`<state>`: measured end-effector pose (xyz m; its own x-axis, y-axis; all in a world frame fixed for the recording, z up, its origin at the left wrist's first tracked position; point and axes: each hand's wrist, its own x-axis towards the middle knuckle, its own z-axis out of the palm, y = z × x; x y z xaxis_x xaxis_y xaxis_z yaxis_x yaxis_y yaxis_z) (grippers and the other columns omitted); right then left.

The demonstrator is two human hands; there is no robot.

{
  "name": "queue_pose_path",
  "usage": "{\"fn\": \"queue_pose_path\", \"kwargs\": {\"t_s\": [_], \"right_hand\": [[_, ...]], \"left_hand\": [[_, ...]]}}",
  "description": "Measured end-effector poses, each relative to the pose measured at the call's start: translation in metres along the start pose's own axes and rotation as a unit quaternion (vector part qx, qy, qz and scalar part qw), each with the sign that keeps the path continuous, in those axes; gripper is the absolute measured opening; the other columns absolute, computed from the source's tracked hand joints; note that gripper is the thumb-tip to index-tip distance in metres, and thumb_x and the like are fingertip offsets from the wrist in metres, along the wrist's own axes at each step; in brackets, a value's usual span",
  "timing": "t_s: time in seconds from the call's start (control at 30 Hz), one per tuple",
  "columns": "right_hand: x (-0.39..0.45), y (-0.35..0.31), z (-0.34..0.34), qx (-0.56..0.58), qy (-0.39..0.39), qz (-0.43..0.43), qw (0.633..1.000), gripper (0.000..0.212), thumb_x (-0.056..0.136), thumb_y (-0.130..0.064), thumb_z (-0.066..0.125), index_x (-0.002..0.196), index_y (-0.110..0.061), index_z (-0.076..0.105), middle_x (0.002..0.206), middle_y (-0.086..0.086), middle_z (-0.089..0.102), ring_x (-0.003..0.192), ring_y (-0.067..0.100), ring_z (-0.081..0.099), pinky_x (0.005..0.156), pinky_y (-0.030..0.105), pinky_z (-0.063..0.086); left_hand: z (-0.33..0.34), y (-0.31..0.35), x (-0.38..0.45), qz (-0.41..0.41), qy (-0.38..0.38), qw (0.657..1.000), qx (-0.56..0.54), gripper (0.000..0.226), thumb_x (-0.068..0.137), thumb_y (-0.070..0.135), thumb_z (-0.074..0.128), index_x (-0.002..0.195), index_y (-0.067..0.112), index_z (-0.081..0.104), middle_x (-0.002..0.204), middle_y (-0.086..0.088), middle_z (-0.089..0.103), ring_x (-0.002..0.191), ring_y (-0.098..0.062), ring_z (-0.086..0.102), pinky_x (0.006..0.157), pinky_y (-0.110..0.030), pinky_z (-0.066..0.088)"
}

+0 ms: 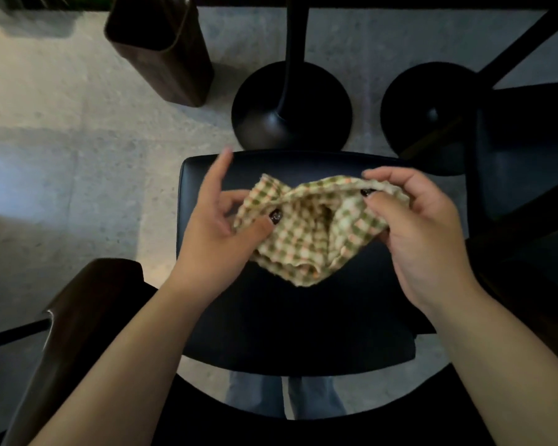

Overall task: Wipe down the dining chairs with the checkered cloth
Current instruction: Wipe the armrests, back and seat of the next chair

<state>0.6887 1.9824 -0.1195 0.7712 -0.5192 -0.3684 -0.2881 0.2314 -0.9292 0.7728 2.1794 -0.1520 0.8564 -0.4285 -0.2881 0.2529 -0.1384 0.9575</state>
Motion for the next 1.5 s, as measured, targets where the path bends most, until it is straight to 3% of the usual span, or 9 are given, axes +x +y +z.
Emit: {"fn": "queue_pose_path", "kwargs": {"t_s": [0.13,0.27,0.4,0.5,0.67,0.83,1.03,1.23,1.5], "right_hand": [[-0.002,0.002,0.005,-0.084,0.010,-0.069,0.994,0.014,0.076,-0.014,0.068,0.083,-0.026,0.066,0.078,-0.011,0.070,0.074,0.003,0.067,0.062,0.014,0.050],[-0.004,0.007,0.007,-0.182,0.033,-0.099,0.978,0.014,0.077,-0.010,0.070,0.079,-0.022,0.064,0.072,-0.010,0.067,0.067,0.003,0.064,0.057,0.015,0.049],[-0.002,0.012,0.002,-0.278,0.053,-0.090,0.955,0.017,0.082,-0.010,0.065,0.078,-0.026,0.066,0.071,-0.012,0.066,0.066,0.006,0.064,0.057,0.020,0.051],[-0.001,0.012,0.004,-0.255,0.042,-0.080,0.963,0.015,0.083,-0.016,0.065,0.080,-0.030,0.070,0.070,-0.011,0.068,0.066,0.003,0.064,0.057,0.017,0.049],[-0.011,0.014,0.018,-0.148,-0.059,-0.013,0.987,0.022,0.084,-0.009,0.065,0.079,-0.028,0.075,0.074,-0.007,0.072,0.069,0.005,0.067,0.063,0.027,0.055],[-0.014,0.016,0.024,0.030,-0.139,0.031,0.989,0.039,0.092,0.010,0.042,0.116,-0.012,0.065,0.100,0.008,0.072,0.091,0.023,0.070,0.075,0.033,0.059],[-0.011,0.020,0.017,-0.179,-0.031,-0.084,0.980,0.053,0.083,0.004,0.060,0.128,-0.025,0.054,0.119,-0.011,0.061,0.108,0.003,0.059,0.087,0.023,0.050],[-0.001,0.017,0.005,-0.134,-0.198,0.124,0.963,0.013,0.080,-0.022,0.071,0.092,-0.017,0.074,0.091,-0.002,0.075,0.090,0.015,0.071,0.076,0.027,0.057],[0.000,0.013,0.006,0.068,-0.075,0.121,0.988,0.028,0.084,-0.026,0.067,0.111,-0.022,0.067,0.098,0.000,0.074,0.094,0.015,0.071,0.070,0.025,0.057]], "left_hand": [[0.000,-0.004,0.001,0.063,0.038,0.970,0.231,0.034,0.083,0.014,0.075,0.089,0.046,0.065,0.111,0.013,0.062,0.101,0.005,0.059,0.090,-0.022,0.050],[0.005,-0.002,-0.002,0.121,0.060,0.938,0.320,0.024,0.082,0.008,0.073,0.084,0.030,0.063,0.139,0.002,0.043,0.122,0.011,0.039,0.084,0.005,0.033],[0.011,0.004,-0.004,0.023,0.042,0.993,0.111,0.014,0.079,0.018,0.069,0.073,0.030,0.065,0.098,0.007,0.072,0.089,-0.004,0.066,0.076,-0.020,0.053],[0.016,0.009,-0.004,-0.060,0.036,0.997,0.026,0.013,0.075,0.029,0.071,0.065,0.025,0.064,0.070,-0.007,0.066,0.065,-0.019,0.057,0.061,-0.029,0.047],[0.022,0.006,-0.007,-0.125,0.001,0.991,-0.038,0.021,0.091,0.026,0.065,0.077,0.011,0.068,0.081,-0.020,0.066,0.076,-0.024,0.057,0.076,-0.039,0.048],[0.025,0.008,-0.011,-0.164,-0.102,0.967,-0.169,0.038,0.091,0.031,0.056,0.118,0.004,0.062,0.118,-0.021,0.066,0.105,-0.026,0.064,0.096,-0.049,0.051],[0.022,0.003,-0.011,-0.103,-0.092,0.989,-0.057,0.030,0.084,-0.002,0.069,0.102,0.022,0.065,0.100,0.002,0.075,0.096,-0.013,0.071,0.078,-0.025,0.055],[0.014,0.004,-0.005,-0.110,-0.027,0.980,-0.162,0.029,0.079,0.014,0.074,0.107,0.022,0.069,0.107,-0.002,0.075,0.100,-0.017,0.071,0.074,-0.023,0.056],[0.015,-0.004,-0.010,-0.199,-0.136,0.964,-0.114,0.068,0.057,0.025,0.084,0.120,0.016,0.061,0.116,0.000,0.072,0.110,-0.014,0.067,0.087,-0.024,0.053]]}}
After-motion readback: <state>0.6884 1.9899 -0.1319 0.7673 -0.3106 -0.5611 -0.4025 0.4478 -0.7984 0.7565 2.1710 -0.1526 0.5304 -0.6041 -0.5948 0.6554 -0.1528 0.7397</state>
